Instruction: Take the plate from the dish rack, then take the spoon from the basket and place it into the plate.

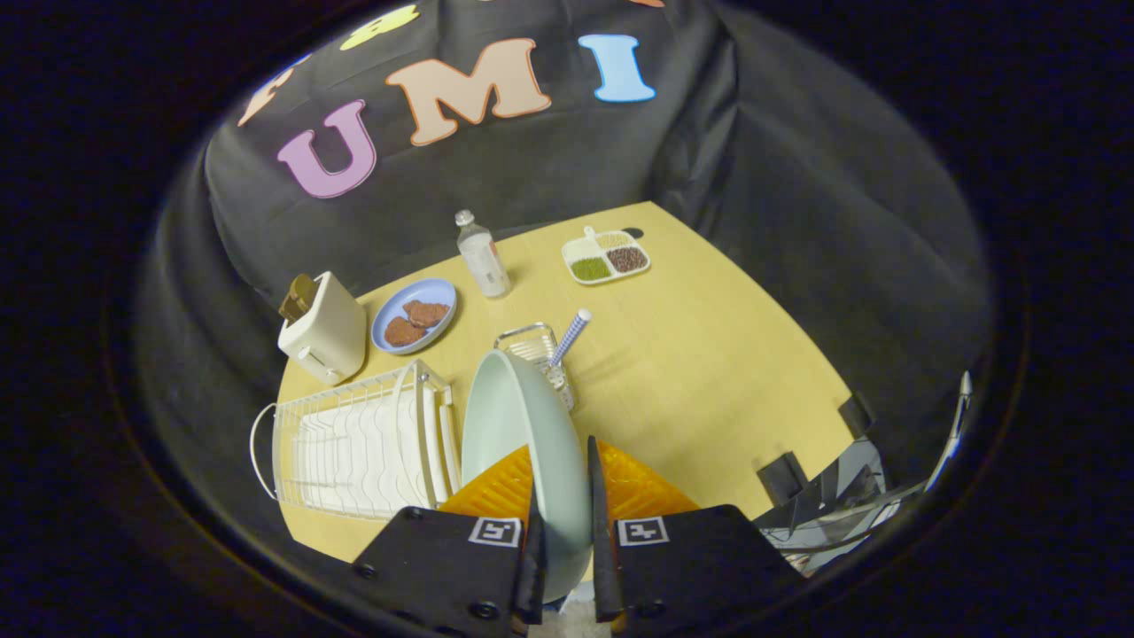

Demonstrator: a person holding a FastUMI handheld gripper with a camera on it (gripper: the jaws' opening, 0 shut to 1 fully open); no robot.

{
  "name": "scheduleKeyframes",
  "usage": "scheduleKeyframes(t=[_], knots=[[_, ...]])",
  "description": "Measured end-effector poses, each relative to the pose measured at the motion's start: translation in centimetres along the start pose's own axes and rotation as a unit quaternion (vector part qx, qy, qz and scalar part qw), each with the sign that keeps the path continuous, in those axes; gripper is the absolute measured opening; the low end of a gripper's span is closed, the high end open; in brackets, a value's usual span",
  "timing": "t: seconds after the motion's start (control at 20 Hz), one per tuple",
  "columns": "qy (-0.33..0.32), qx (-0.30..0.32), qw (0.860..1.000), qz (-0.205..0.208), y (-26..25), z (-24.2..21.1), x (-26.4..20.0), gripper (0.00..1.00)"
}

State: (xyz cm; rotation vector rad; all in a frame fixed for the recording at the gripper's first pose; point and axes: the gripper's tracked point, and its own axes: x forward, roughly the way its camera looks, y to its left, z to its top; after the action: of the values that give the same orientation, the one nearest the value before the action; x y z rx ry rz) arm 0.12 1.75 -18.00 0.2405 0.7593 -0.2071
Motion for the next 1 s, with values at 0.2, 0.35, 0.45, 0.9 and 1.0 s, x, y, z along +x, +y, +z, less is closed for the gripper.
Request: scheduleKeyframes(t=[0.2, 0.35, 0.45, 0.9, 1.0], knots=[[0.021, 0.021, 0.997, 0.071, -1.4, -3.0, 3.5, 0.26], [0.042, 0.035, 0.995, 0.083, -2.9, -4.6, 5.6, 0.26], [0.049, 0.041, 0.993, 0.099, -3.1, -5.2, 6.6, 0.26], [0.081, 0.066, 0.984, 0.142, -3.2, -8.3, 10.8, 0.24], [0.09, 0.084, 0.981, 0.152, -3.1, -8.7, 11.5, 0.25]])
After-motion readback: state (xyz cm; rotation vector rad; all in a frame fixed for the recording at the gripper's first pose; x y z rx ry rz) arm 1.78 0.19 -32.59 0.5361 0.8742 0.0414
